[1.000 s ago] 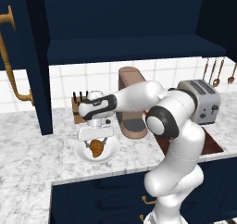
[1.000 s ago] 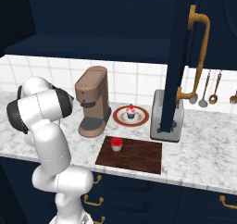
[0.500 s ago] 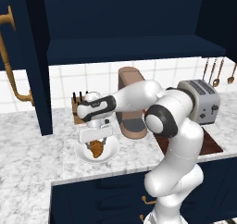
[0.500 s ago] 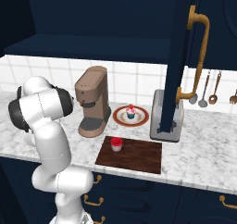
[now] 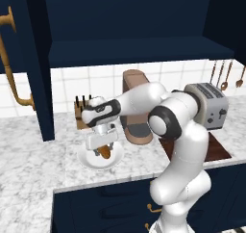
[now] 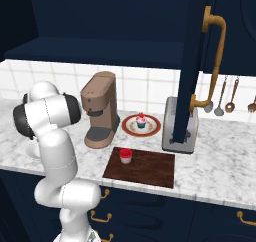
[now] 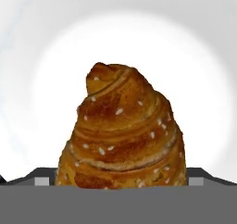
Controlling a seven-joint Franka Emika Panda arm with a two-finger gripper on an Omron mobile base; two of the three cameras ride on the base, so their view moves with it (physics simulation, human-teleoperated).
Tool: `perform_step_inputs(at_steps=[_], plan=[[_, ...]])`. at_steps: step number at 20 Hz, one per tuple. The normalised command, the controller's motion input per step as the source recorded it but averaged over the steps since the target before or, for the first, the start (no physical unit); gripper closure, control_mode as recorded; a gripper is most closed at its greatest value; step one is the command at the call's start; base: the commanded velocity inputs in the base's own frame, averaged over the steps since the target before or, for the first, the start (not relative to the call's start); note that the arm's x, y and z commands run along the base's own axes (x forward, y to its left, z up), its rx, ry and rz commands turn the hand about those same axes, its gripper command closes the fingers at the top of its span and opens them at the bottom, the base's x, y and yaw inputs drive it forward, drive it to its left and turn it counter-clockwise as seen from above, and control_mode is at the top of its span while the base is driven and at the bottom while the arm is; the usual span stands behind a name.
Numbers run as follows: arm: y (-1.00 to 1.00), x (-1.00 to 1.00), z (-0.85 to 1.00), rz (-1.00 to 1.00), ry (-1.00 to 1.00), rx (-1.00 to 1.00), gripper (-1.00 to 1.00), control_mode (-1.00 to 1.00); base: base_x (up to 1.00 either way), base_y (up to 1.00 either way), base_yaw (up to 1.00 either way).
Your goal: From the different types of pastries on the counter, select a croissant and place it on the cutting board. Then retrieve a jar of jam from the cabinet and place it alongside the croissant on the cutting board.
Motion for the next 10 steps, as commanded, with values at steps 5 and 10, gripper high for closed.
perform_step_inputs(at_steps=[5,10], plan=[[0.00,0.00,-0.06,0.03,0.16,0.17,1.00,-1.00,0.00,0.00,0.00],[0.00,-0.32,0.45,0.06,0.01,0.02,1.00,-1.00,0.00,0.00,0.00]])
